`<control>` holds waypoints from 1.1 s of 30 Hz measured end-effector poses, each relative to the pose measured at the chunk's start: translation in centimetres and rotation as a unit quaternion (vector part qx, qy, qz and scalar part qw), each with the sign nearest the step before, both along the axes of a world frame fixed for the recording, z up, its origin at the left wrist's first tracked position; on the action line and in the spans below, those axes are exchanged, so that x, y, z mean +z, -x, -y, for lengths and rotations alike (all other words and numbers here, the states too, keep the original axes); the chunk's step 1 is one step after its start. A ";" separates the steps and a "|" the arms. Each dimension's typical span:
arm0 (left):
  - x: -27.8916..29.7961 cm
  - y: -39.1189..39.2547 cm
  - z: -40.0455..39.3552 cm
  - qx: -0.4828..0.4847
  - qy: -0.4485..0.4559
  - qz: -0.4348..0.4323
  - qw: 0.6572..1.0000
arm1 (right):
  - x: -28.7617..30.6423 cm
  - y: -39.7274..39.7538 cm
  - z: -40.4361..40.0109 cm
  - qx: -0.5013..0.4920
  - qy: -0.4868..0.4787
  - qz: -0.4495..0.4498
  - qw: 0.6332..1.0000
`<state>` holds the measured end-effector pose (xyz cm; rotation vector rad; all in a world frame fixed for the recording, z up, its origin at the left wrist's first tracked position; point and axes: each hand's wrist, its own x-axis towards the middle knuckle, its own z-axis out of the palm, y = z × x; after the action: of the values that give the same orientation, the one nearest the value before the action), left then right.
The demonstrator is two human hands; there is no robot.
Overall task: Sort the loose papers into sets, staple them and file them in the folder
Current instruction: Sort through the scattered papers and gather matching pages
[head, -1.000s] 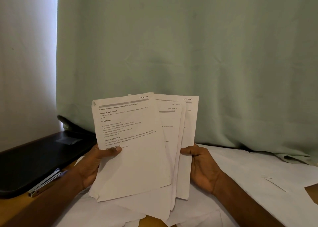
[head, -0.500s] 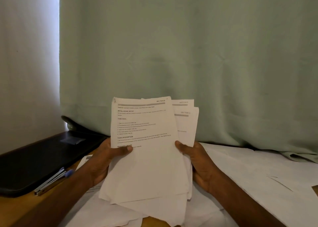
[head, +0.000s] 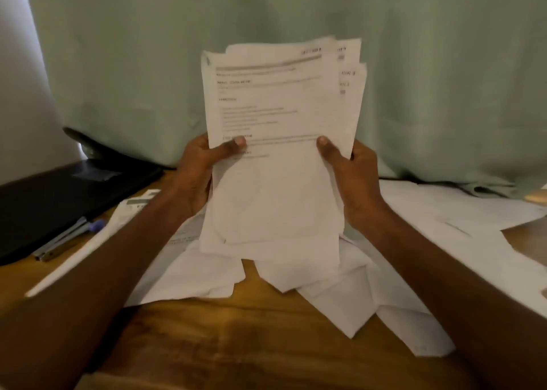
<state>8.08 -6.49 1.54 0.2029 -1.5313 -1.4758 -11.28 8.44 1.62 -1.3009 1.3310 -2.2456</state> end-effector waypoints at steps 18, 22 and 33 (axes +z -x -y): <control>4.4 -5.9 -10.6 0.171 0.118 0.002 0.978 | 4.9 -6.6 -8.4 -0.006 -0.059 -0.064 0.996; 2.5 -7.5 -14.0 0.155 0.121 -0.007 0.980 | 3.3 -8.3 -12.0 0.006 -0.038 -0.049 0.998; -2.2 -9.2 -15.4 0.176 0.072 0.012 0.982 | -1.1 -10.2 -14.0 0.013 -0.089 -0.042 0.995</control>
<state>17.31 8.93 -0.70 0.3857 -1.5247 -1.0845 -1.12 22.49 0.50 -1.3545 1.4953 -2.0220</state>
